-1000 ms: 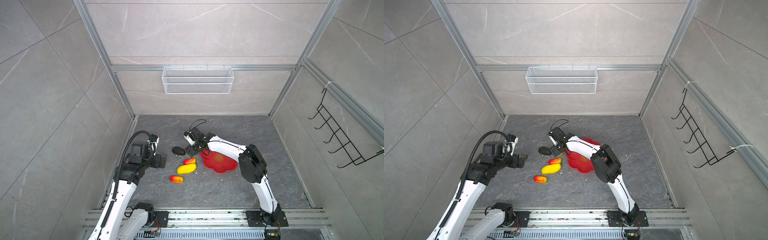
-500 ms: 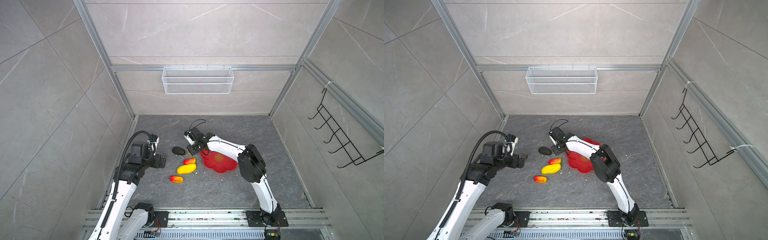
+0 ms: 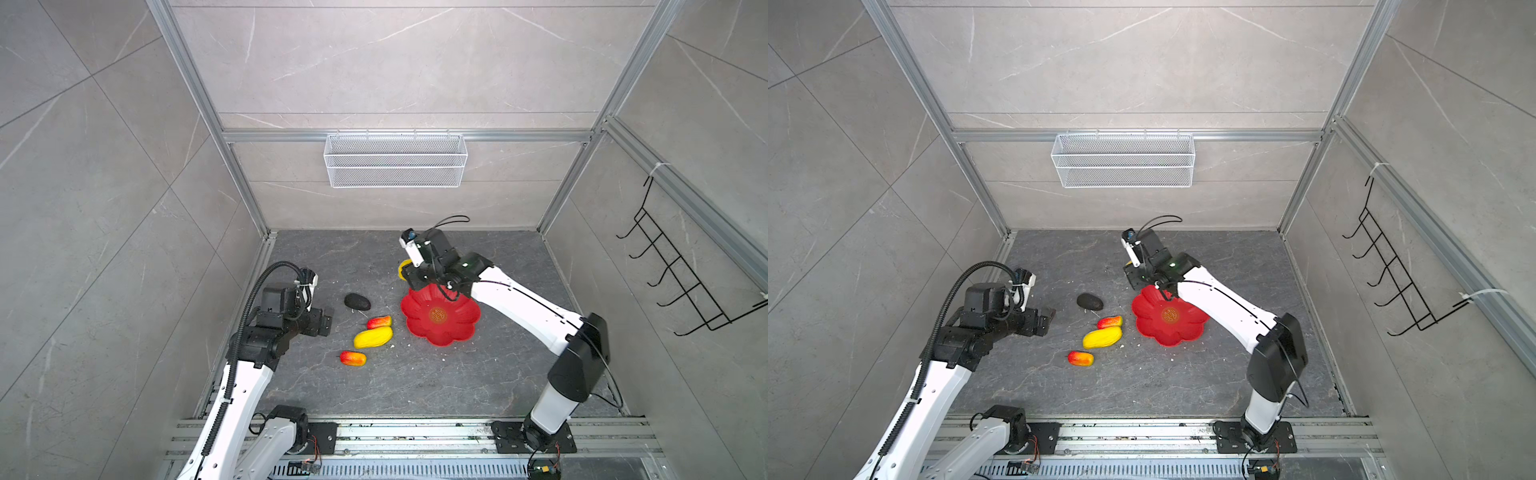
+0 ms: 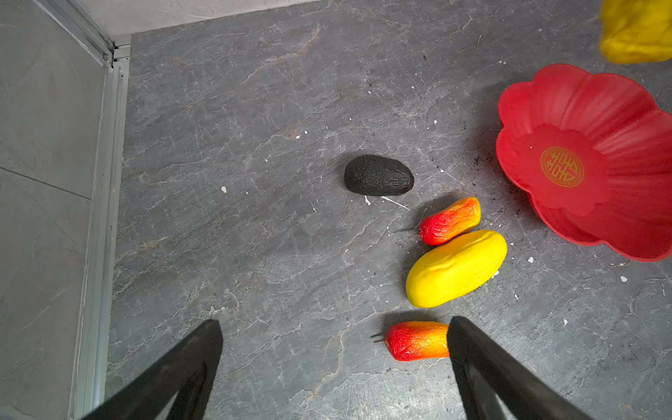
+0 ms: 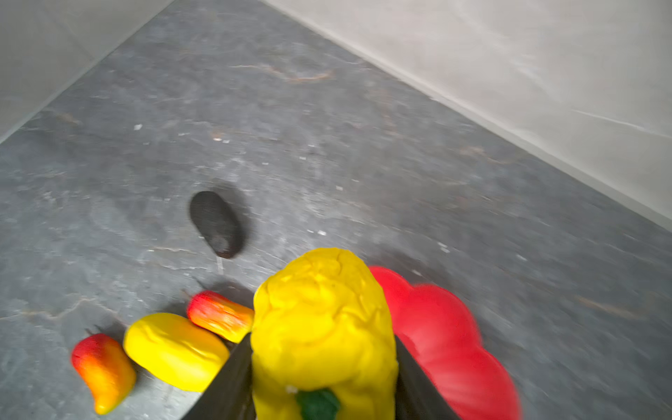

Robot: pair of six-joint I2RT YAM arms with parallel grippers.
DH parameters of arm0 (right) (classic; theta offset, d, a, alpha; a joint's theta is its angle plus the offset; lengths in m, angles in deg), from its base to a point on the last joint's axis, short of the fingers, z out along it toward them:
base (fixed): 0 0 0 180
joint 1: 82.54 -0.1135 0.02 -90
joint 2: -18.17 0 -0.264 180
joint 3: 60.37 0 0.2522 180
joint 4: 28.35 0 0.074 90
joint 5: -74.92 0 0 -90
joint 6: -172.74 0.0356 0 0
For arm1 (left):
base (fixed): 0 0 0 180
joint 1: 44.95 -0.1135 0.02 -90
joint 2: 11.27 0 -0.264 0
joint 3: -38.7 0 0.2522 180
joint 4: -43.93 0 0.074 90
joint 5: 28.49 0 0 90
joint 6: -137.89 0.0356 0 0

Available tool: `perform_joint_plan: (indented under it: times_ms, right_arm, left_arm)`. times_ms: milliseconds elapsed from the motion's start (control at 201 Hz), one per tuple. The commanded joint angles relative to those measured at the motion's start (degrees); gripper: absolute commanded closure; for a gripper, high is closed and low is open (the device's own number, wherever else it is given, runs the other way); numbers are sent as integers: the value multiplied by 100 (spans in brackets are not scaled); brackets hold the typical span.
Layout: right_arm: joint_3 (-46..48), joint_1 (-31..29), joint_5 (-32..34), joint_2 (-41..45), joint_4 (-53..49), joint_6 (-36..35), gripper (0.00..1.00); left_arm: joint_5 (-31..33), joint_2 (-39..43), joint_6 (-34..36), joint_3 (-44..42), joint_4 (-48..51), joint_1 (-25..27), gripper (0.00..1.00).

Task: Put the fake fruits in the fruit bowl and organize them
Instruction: 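Carry the yellow lemon into the red bowl and release it, then reach the right gripper to the long yellow mango and grasp it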

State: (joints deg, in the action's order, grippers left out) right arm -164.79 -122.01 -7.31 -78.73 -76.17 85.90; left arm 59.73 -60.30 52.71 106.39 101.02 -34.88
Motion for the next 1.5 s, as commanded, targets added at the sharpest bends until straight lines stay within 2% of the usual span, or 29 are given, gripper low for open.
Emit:
perform_joint_plan:
  times_ms: [0, 174, 329, 528, 827, 877, 1136, 1230, 1270, 1375, 1494]
  right_arm:
    - [643, 324, 243, 277, -180, 11, 63]
    - [1540, 816, -21, 546, 15, 127, 67]
    - [2044, 970, -328, 265, 422, 311, 69]
    - [2036, 984, -517, -334, 825, 514, 71]
    - [1703, 991, -431, -982, 889, 521, 67]
    - [1661, 993, -431, -1029, 875, 514, 63]
    - [1546, 992, -264, -730, 586, 408, 22]
    - [1423, 987, -135, -403, 345, 306, 12]
    - [1328, 963, -80, -237, 206, 245, 2]
    - [1048, 781, -3, 104, -81, 58, 0]
    - [816, 202, -276, 281, -119, -325, 0]
  left_arm:
    - [-122, 34, 46, 65, -133, -39, 0]
    - [-153, 29, 37, 69, -133, -49, 0]
    - [-216, 18, 37, 68, -132, -48, 0]
    - [-245, 8, 37, 60, -142, -57, 0]
    - [-248, 16, 41, 60, -141, -57, 0]
    - [-243, 17, 36, 64, -141, -59, 0]
    - [-244, 11, 39, 60, -133, -66, 0]
    - [-262, 17, 37, 69, -132, -66, 0]
    - [-262, 18, 37, 73, -131, -66, 0]
    - [-275, 26, 37, 67, -128, -68, 0]
    - [-270, 25, 28, 68, -126, -77, 0]
